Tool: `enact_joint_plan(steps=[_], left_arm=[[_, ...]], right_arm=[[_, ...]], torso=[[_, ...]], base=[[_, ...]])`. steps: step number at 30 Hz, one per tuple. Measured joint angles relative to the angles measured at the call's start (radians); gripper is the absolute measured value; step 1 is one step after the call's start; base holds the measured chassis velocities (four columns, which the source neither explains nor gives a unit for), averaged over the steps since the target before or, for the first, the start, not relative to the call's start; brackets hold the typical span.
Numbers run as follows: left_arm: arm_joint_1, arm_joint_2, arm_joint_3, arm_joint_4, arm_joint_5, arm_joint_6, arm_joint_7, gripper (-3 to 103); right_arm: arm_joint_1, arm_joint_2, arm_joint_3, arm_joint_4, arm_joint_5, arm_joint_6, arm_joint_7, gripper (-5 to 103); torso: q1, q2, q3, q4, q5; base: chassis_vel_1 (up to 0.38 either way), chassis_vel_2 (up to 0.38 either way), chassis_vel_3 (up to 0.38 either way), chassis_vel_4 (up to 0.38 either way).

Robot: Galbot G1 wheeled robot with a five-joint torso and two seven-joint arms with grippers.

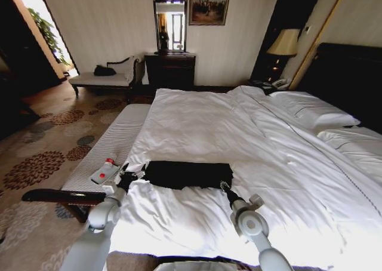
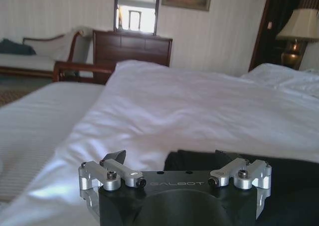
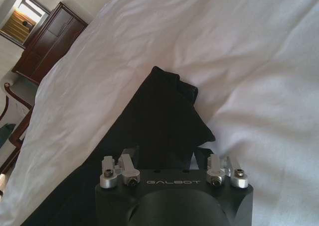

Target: Fold the clothes on the bed.

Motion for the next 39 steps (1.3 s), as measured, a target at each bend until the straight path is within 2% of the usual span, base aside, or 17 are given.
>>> enact_joint_plan(steps=[2,3,7,8,9,15,26,28,30,33,35,37,39], left_arm=[[-0.059,0.000,0.042,0.069,-0.018,0.000,0.000,100],[-0.059,0.000,0.042,0.069,-0.018,0.000,0.000,100],[-0.139,-0.001,0.073,0.164,-0.026,0.001,-0.009,100],[-0.148,-0.001,0.074,0.175,-0.024,0.002,-0.012,100],[-0.163,0.001,0.074,0.196,-0.022,0.002,-0.017,100],[-0.221,0.013,0.061,0.298,-0.028,0.003,-0.036,100],[-0.287,-0.006,0.055,0.389,-0.055,0.000,-0.061,100],[-0.290,-0.006,0.047,0.380,-0.070,0.001,-0.065,100],[-0.271,0.007,0.012,0.297,-0.124,0.013,-0.070,100],[-0.248,0.017,-0.016,0.242,-0.152,0.021,-0.073,100],[-0.185,0.049,-0.083,0.128,-0.210,0.035,-0.079,100],[-0.160,0.061,-0.109,0.088,-0.230,0.038,-0.082,100],[-0.087,0.082,-0.189,-0.017,-0.281,0.045,-0.088,100]], right_arm=[[-0.001,0.009,0.000,-0.003,-0.005,0.000,0.000,70],[-0.001,0.009,0.000,-0.003,-0.005,0.000,0.000,70],[-0.004,0.024,-0.002,-0.007,-0.018,-0.001,0.000,91],[-0.005,0.026,-0.002,-0.007,-0.019,-0.001,-0.001,91],[-0.007,0.027,-0.002,-0.007,-0.020,-0.001,0.000,96],[0.005,0.027,-0.003,-0.032,-0.027,-0.002,-0.002,100],[-0.004,0.026,0.014,-0.033,-0.040,-0.002,-0.006,100],[-0.007,0.025,0.019,-0.036,-0.043,-0.001,-0.013,100],[0.003,0.023,0.025,-0.063,-0.042,0.007,-0.035,100],[0.019,0.024,0.026,-0.089,-0.036,0.012,-0.056,100],[0.048,0.025,0.027,-0.132,-0.008,0.014,-0.081,100],[0.060,0.025,0.026,-0.148,0.000,0.014,-0.089,100],[0.094,0.024,0.020,-0.186,0.010,0.019,-0.111,100]], torso=[[0.000,0.000,0.000,0.0001,-0.0002],[0.000,0.000,0.000,0.0001,-0.0002],[0.000,0.000,0.000,0.0001,-0.0001],[0.000,0.000,0.000,0.0001,-0.0001],[0.000,0.000,0.000,0.0001,-0.0002],[0.000,0.000,0.000,0.0003,-0.0002],[0.000,0.000,0.000,0.0000,-0.0003],[0.000,0.000,0.000,-0.0001,-0.0003],[0.000,0.000,0.000,-0.0004,-0.0001],[0.000,0.000,0.000,0.0000,0.0000],[0.000,0.000,0.000,0.0003,-0.0003],[0.000,0.000,0.000,0.0003,-0.0002],[0.000,0.000,0.000,0.0003,-0.0003]], base=[[0.000,0.000,0.000,0.000],[0.000,0.000,0.000,0.000],[0.000,0.000,0.000,0.000],[0.000,0.000,0.000,0.000],[0.000,0.000,0.000,0.000],[0.000,0.000,0.000,0.000],[0.000,0.000,0.000,0.000],[0.000,0.000,0.000,0.000],[0.000,0.000,0.000,0.000],[0.000,0.000,0.000,0.000],[0.000,0.000,0.000,0.000],[0.000,0.000,0.000,0.000],[0.000,0.000,0.000,0.000]])
